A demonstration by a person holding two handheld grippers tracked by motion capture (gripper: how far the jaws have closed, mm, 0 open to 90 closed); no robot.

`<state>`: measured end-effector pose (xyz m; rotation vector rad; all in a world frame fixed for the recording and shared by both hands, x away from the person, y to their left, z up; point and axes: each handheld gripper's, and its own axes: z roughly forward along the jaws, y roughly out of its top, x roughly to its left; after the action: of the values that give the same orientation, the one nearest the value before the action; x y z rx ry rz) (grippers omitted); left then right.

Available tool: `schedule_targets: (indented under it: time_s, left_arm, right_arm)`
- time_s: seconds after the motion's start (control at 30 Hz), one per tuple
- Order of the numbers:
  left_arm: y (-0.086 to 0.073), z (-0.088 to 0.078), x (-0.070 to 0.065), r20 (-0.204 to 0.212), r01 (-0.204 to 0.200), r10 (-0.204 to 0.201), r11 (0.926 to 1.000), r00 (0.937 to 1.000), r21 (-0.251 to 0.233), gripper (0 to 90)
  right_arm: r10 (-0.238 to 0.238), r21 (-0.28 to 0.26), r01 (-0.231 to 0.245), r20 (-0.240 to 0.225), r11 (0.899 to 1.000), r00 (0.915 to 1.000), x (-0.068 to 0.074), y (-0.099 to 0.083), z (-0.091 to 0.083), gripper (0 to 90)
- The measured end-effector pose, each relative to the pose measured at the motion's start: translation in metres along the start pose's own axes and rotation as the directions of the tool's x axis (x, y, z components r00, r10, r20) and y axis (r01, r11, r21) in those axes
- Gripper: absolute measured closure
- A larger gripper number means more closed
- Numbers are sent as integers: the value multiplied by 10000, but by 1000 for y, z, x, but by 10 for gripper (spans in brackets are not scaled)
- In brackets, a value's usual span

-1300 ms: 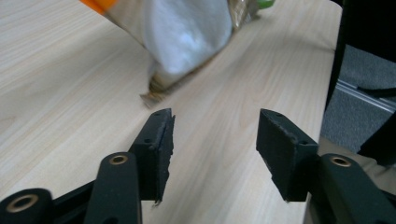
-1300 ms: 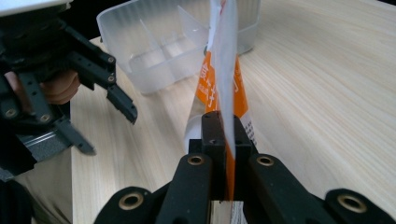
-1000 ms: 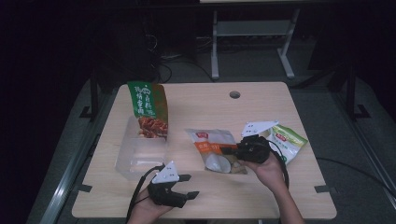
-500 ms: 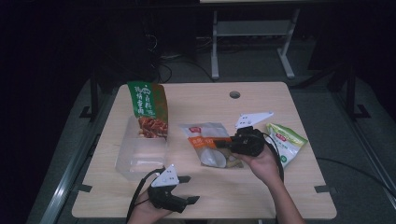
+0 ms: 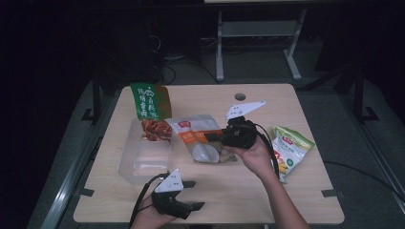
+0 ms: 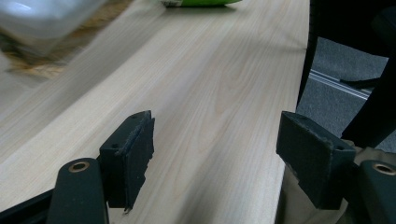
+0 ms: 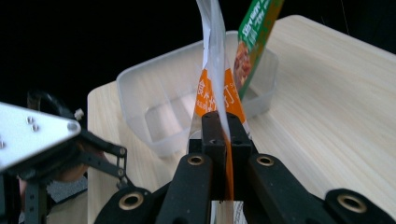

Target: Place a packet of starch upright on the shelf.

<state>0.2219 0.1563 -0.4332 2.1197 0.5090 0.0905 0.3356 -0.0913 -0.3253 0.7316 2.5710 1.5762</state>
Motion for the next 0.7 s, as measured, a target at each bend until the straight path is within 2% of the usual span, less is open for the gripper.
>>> schedule_targets:
  time_s: [0.27, 0.37, 0.6, 0.7]
  left_arm:
    - [-1, 0, -1, 72, 54, -54, 10000, 10000, 11, 271]
    - [-1, -2, -1, 2, -99, 99, 9999, 10000, 68, 271]
    - [-2, -3, 0, -3, -38, 38, 10000, 10000, -42, 270]
    - [-2, -3, 0, 9, 47, -47, 9999, 10000, -135, 270]
  right_arm:
    - [-388, -92, 386, -237, 9992, 9990, 4, 26, 14, 899]
    - [-472, -111, 468, -334, 9988, 9983, 6, 36, 21, 898]
    - [-593, -130, 587, -553, 9982, 9967, 12, 56, 37, 899]
    - [-638, -216, 625, -665, 9978, 9957, 15, 69, 50, 899]
